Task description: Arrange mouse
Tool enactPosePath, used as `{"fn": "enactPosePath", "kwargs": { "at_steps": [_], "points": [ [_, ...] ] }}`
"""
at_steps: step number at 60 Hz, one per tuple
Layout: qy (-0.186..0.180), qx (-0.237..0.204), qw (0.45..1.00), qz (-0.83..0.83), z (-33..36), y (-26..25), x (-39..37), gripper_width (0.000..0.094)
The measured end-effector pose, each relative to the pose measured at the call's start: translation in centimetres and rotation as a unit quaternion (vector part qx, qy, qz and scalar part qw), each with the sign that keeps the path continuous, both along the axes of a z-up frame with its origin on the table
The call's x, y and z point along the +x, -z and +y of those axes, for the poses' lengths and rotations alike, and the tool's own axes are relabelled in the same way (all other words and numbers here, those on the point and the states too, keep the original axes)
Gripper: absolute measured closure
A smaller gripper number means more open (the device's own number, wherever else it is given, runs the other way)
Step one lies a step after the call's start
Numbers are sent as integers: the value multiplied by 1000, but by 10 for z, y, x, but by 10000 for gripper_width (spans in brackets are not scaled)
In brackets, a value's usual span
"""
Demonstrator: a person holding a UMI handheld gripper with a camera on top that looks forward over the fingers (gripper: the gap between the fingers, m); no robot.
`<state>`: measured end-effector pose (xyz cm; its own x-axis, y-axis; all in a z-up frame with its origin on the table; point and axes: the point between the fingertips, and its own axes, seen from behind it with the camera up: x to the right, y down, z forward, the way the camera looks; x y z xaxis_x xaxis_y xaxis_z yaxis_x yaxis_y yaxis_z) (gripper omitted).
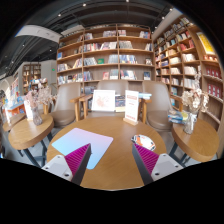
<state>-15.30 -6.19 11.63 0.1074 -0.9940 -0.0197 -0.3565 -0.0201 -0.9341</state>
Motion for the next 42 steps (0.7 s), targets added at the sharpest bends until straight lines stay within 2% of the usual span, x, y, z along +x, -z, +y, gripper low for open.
{"fn": "enactPosePath", "kwargs": {
  "at_steps": [27,42],
  "points": [
    [59,-7,997,43,-73,43,21,84],
    [69,-27,995,68,-111,79,45,84]
  ]
}}
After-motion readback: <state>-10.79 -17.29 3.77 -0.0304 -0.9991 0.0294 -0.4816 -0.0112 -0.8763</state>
